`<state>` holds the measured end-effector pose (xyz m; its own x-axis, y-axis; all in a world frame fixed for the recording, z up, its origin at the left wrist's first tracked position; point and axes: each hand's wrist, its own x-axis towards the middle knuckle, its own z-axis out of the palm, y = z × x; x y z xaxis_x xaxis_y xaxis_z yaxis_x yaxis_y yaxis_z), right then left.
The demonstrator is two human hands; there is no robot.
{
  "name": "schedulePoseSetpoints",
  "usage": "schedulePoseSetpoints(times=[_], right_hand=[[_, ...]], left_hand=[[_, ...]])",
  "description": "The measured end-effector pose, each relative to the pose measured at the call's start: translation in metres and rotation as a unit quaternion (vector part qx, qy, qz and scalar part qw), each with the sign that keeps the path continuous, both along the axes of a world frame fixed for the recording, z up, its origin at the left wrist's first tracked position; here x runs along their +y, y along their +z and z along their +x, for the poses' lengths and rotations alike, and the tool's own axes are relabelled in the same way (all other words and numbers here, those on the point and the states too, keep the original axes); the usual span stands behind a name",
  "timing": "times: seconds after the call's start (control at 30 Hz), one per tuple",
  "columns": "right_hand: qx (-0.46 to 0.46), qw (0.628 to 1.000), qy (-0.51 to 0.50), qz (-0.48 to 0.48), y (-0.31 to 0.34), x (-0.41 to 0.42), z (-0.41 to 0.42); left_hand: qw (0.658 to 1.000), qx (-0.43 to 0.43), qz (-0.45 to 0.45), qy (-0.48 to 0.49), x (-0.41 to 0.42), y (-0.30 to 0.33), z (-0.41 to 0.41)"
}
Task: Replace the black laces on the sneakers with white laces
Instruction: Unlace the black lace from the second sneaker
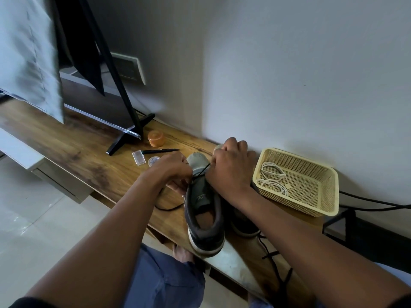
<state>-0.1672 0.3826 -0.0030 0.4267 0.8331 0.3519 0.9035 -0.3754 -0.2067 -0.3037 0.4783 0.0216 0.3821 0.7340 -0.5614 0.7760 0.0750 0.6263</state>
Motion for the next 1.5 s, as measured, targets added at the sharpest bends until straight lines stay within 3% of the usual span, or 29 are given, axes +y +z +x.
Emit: schedulePoseSetpoints(times=[0.13, 0.3, 0.63, 0.77, 0.87, 1.0, 1.1, 1.33, 1.5], right_hand=[[0.001, 0.996, 0.085, -0.019, -0.002, 0.0, -0.006], [-0.084, 0.974, 0.18, -0.105, -0.015, -0.005, -0.025], [0.036, 0.999, -0.002, 0.02, 0.005, 0.001, 0.004], [0.041, 0.996, 0.073, -0.006, 0.002, 0.002, -0.002], [-0.025, 0.987, 0.144, -0.062, -0.003, 0.002, -0.018], [-0.076, 0.979, 0.16, -0.099, -0.016, -0.004, -0.027], [-0.058, 0.987, 0.134, -0.063, -0.013, -0.007, -0.023], [-0.014, 0.999, -0.035, 0.03, 0.014, 0.003, 0.021], [-0.016, 0.993, 0.118, -0.022, 0.01, 0.003, 0.004]], left_hand=[[1.0, -0.004, 0.008, 0.003, 0.0, 0.001, -0.001], [1.0, -0.003, 0.013, 0.0, 0.001, 0.001, -0.002], [1.0, -0.002, -0.003, -0.005, 0.001, 0.0, 0.001], [1.0, -0.001, 0.005, -0.004, 0.001, 0.001, -0.002], [1.0, -0.004, 0.014, -0.006, 0.001, 0.002, -0.002], [1.0, -0.006, 0.019, -0.005, 0.0, 0.001, -0.002], [1.0, -0.001, 0.015, -0.006, 0.0, -0.001, 0.0], [1.0, -0.006, 0.002, 0.001, -0.002, -0.002, 0.001], [1.0, -0.014, 0.006, 0.002, 0.0, 0.0, -0.002]])
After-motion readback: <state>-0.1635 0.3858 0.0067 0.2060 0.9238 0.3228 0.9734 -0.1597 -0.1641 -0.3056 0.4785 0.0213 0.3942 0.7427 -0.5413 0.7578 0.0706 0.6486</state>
